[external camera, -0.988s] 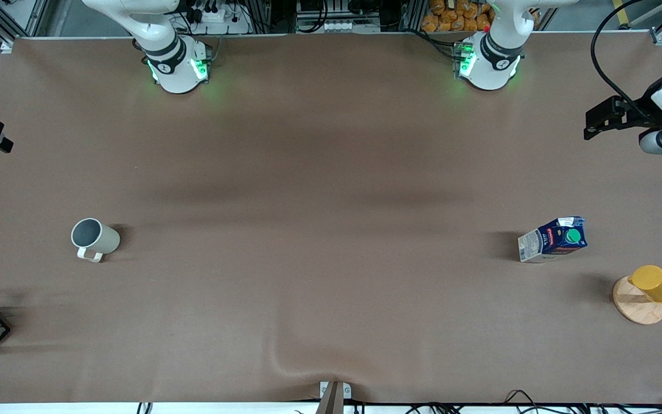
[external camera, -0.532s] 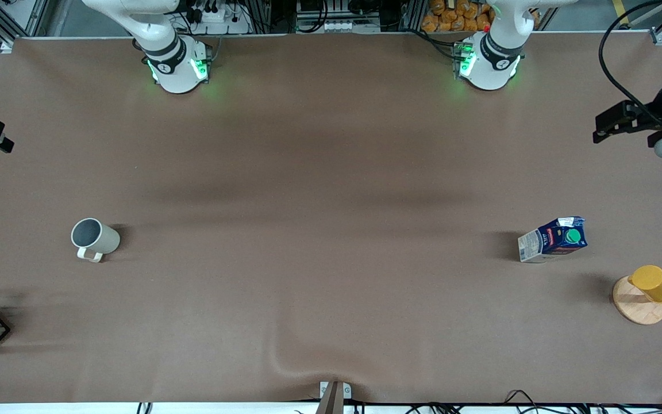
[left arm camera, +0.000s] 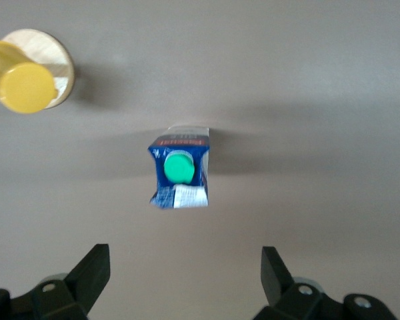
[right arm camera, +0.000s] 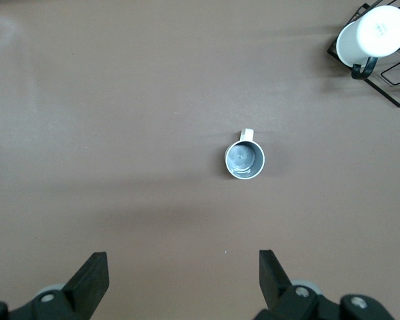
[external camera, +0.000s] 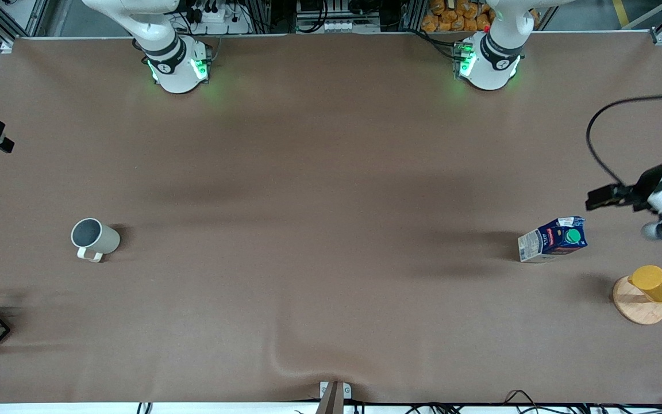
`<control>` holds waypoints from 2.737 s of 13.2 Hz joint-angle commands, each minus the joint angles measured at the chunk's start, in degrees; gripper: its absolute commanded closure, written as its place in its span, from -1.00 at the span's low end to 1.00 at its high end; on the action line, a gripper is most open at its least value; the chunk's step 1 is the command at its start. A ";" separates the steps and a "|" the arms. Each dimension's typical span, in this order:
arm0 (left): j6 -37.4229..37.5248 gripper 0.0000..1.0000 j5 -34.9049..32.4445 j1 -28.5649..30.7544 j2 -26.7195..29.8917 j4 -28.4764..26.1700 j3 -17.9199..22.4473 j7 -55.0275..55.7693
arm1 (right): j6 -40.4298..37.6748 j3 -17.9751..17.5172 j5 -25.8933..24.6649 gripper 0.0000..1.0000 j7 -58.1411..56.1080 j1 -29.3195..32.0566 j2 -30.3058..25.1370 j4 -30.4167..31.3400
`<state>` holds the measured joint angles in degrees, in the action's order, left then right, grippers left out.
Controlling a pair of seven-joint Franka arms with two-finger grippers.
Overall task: Place milk next to cup
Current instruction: 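Reach the left gripper to the milk carton while the right gripper reaches the mug, then grasp the milk carton with the left gripper while the right gripper grasps the mug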
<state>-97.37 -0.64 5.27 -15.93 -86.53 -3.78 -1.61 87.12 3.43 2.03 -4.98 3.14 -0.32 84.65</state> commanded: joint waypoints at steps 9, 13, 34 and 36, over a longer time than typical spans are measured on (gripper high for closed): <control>-7.83 -1.00 -5.51 0.09 -8.85 -4.00 -0.26 4.42 | -0.46 -0.35 0.17 -1.00 0.15 -1.12 2.06 -0.10; -10.02 -1.00 -9.19 -0.35 -9.99 -5.75 -0.26 4.69 | 0.24 -0.35 -5.00 -1.00 0.15 -4.38 9.01 -0.54; -7.76 0.24 -6.57 -0.26 -0.86 -9.54 -0.35 3.98 | 29.25 -0.26 -3.79 -1.00 -16.46 11.36 29.14 14.93; -5.47 0.24 -6.48 -0.26 1.59 -9.71 -0.35 3.98 | 30.38 -0.26 -2.91 -1.00 -16.11 11.70 31.51 14.58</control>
<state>-104.81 -7.90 5.15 -17.43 -94.92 -4.16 1.76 116.31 3.99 -2.29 -20.63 13.70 29.58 99.36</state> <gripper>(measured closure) 0.581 0.000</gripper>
